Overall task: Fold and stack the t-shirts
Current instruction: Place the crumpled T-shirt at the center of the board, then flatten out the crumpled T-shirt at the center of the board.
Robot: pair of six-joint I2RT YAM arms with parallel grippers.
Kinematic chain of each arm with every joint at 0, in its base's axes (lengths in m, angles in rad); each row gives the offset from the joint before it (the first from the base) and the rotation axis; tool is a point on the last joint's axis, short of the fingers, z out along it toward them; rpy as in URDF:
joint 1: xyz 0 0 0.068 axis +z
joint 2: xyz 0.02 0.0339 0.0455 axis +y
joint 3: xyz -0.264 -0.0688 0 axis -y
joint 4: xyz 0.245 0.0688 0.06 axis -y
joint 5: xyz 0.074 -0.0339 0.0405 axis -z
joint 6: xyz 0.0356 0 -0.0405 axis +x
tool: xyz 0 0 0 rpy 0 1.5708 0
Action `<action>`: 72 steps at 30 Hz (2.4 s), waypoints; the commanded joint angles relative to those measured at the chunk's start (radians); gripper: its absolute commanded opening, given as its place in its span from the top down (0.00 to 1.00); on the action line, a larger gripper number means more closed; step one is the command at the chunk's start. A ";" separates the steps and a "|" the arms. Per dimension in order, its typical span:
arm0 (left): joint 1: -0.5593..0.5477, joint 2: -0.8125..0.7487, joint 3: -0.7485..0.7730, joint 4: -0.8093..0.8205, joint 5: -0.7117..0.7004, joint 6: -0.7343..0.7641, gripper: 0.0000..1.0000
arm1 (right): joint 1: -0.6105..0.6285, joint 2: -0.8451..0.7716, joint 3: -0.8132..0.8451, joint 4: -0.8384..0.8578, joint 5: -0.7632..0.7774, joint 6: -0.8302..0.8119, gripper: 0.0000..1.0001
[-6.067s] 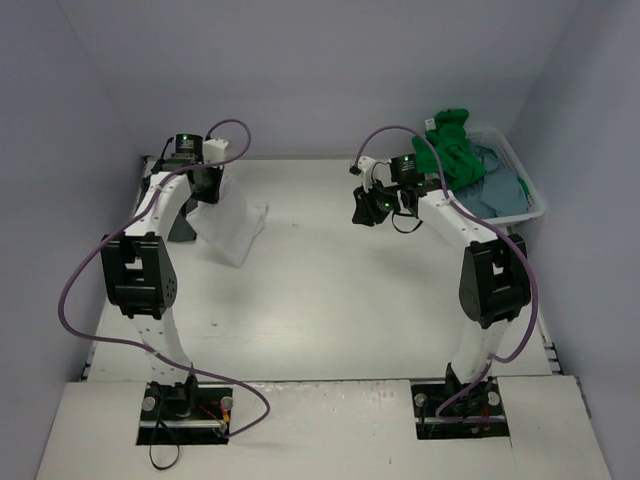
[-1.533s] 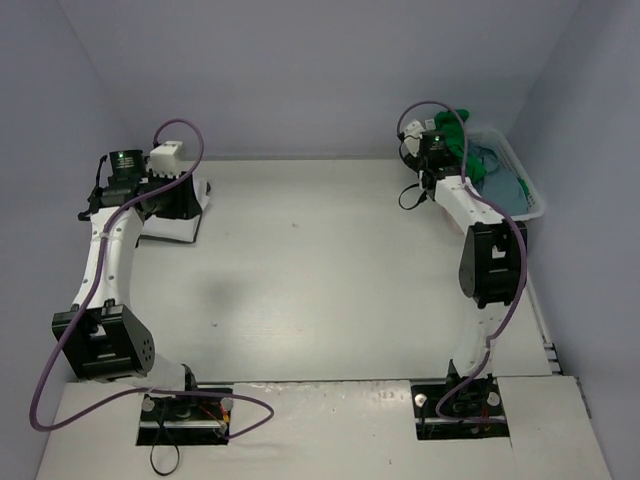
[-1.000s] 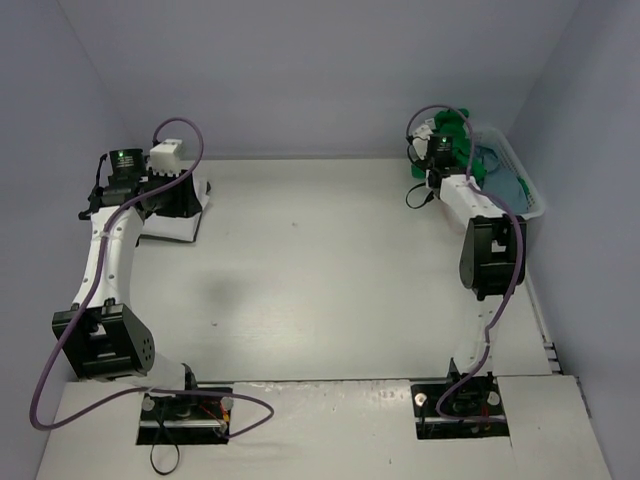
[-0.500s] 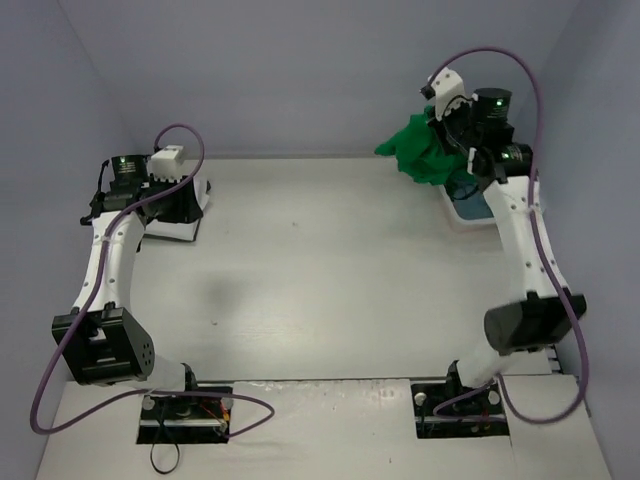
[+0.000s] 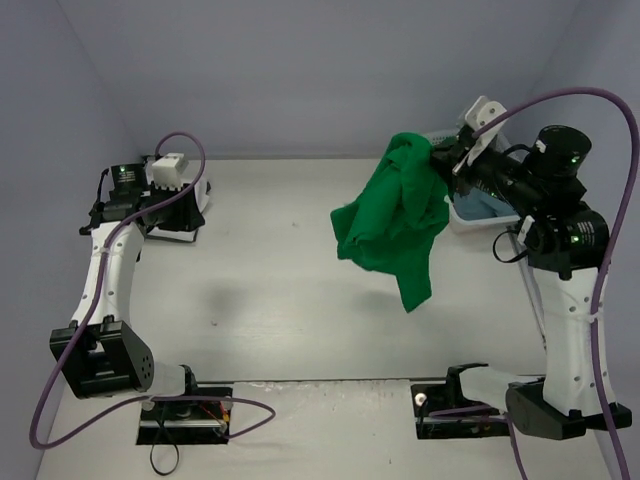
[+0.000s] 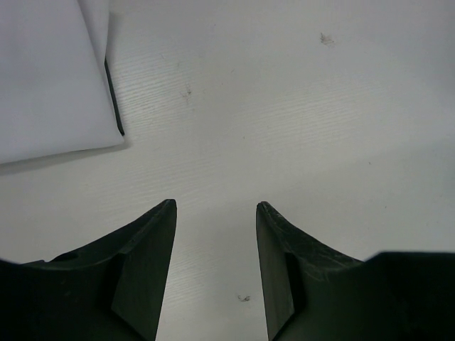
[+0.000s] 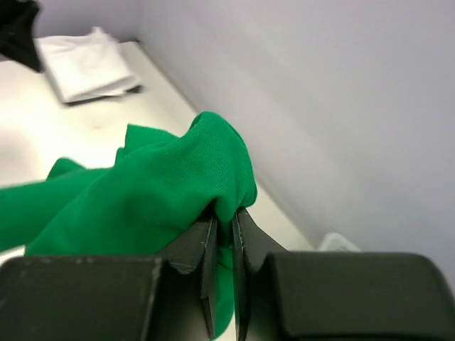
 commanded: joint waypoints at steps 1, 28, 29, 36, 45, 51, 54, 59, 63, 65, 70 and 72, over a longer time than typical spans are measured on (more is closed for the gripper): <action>-0.003 -0.050 0.006 0.042 0.031 -0.011 0.56 | 0.001 0.039 -0.037 0.063 -0.149 0.060 1.00; -0.006 -0.036 -0.038 0.071 0.021 -0.027 0.56 | 0.200 0.258 -0.597 0.246 0.471 -0.050 0.67; -0.006 -0.040 -0.038 0.067 0.023 -0.024 0.56 | 0.216 0.238 -0.595 0.158 0.434 -0.058 0.67; -0.015 -0.045 -0.046 -0.002 0.032 0.045 0.56 | 0.398 0.174 -0.723 0.039 0.504 -0.084 0.61; -0.018 -0.060 -0.080 -0.045 0.029 0.084 0.53 | 0.458 0.339 -0.862 0.042 0.689 -0.089 0.58; -0.018 -0.056 -0.077 -0.037 0.031 0.067 0.52 | 0.460 0.408 -0.852 0.043 0.739 -0.049 0.55; -0.020 -0.053 -0.077 -0.037 0.031 0.067 0.52 | 0.458 0.432 -0.853 0.042 0.727 -0.050 0.55; -0.020 -0.053 -0.083 -0.036 0.021 0.069 0.52 | 0.458 0.467 -0.850 0.046 0.710 -0.041 0.54; -0.020 -0.056 -0.097 -0.022 0.021 0.065 0.52 | 0.460 0.477 -0.849 0.046 0.654 -0.040 0.53; -0.018 -0.054 -0.103 -0.018 0.023 0.065 0.52 | 0.458 0.493 -0.852 0.049 0.637 -0.041 0.54; -0.020 -0.057 -0.115 -0.008 0.024 0.062 0.52 | 0.458 0.532 -0.844 0.054 0.589 -0.032 0.67; -0.020 -0.057 -0.118 -0.007 0.027 0.061 0.52 | 0.458 0.538 -0.827 0.056 0.589 -0.027 0.95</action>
